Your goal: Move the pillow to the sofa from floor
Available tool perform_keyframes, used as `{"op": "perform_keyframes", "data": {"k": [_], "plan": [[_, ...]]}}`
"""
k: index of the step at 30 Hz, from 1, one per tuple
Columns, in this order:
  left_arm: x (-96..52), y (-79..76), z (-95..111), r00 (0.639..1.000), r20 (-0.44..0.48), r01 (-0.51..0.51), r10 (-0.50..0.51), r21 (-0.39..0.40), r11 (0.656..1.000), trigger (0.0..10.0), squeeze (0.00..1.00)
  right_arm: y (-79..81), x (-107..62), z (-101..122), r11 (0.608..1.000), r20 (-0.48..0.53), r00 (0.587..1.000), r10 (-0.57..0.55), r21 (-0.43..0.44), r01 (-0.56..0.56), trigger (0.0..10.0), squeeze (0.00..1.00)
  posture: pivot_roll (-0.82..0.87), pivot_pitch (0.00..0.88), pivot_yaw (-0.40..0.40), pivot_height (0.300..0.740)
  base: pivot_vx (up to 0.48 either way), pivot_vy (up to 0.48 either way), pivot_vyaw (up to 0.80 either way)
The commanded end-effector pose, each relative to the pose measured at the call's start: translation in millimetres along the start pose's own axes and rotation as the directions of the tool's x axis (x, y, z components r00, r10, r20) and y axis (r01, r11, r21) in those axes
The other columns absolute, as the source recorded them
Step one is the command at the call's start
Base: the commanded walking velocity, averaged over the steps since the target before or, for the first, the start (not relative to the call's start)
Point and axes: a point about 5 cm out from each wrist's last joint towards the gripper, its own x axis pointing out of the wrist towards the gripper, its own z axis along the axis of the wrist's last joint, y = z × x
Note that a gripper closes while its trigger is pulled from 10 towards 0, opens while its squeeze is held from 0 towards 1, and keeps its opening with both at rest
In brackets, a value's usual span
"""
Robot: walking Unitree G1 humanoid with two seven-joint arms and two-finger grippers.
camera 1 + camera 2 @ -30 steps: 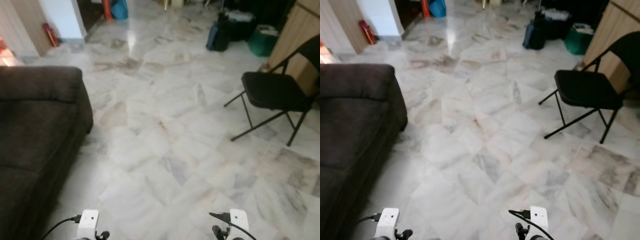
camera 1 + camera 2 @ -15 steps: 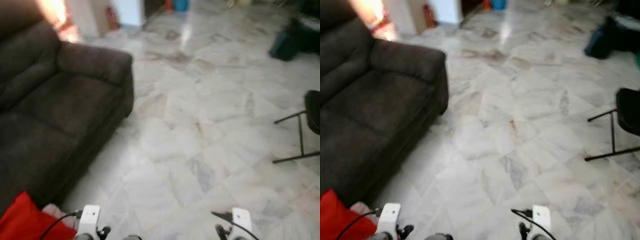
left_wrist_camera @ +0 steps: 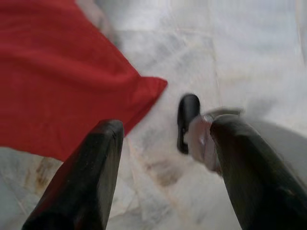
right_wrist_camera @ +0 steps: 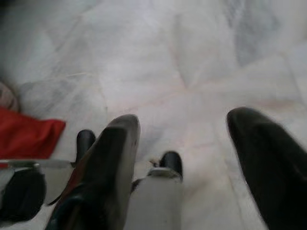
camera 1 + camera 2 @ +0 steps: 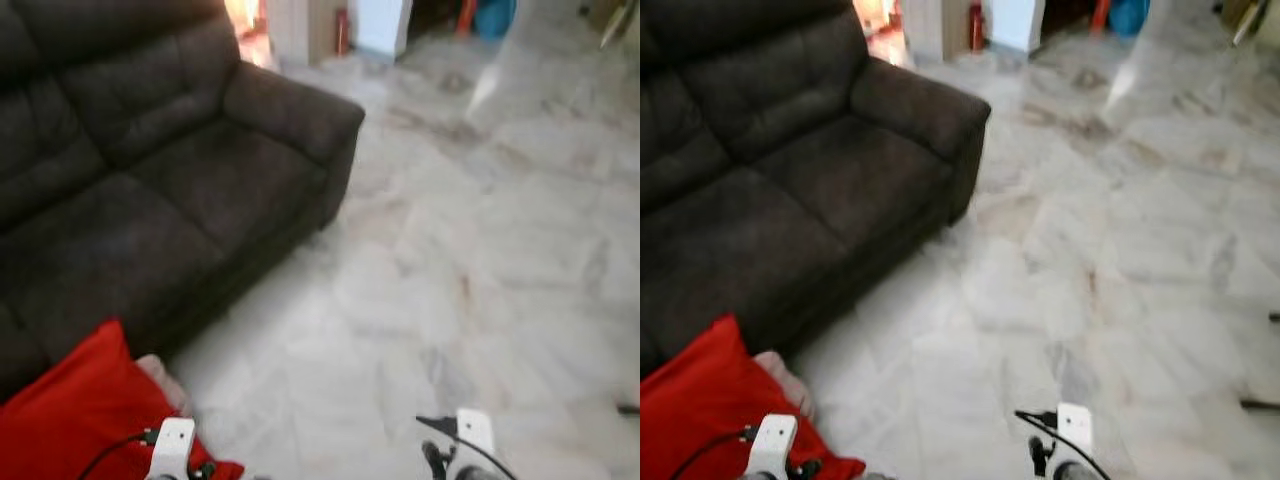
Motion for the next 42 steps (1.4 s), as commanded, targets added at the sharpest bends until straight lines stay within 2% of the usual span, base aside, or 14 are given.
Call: {"op": "perform_keyframes", "data": {"k": [1, 42], "plan": [[-0.9, -3.8, -9.2, 0.999, -0.031, 0.010, -0.010, 0.006, 1.000, 10.0, 0.00, -8.0, -2.4, -9.1, 1.000, -0.029, 0.999, -0.024, 0.005, 0.024, 10.0, 0.00, 0.10, 0.065, -0.020, 0.740, 0.000, 0.000, 0.80], [-0.9, -3.8, -10.3, 0.999, -0.032, -0.012, 0.012, -0.010, 1.000, 10.0, 0.00, -9.2, -2.6, -9.0, 1.000, -0.031, 0.999, -0.022, -0.008, 0.021, 10.0, 0.00, 0.10, 0.069, -0.030, 0.740, 0.000, 0.000, 0.80]]}}
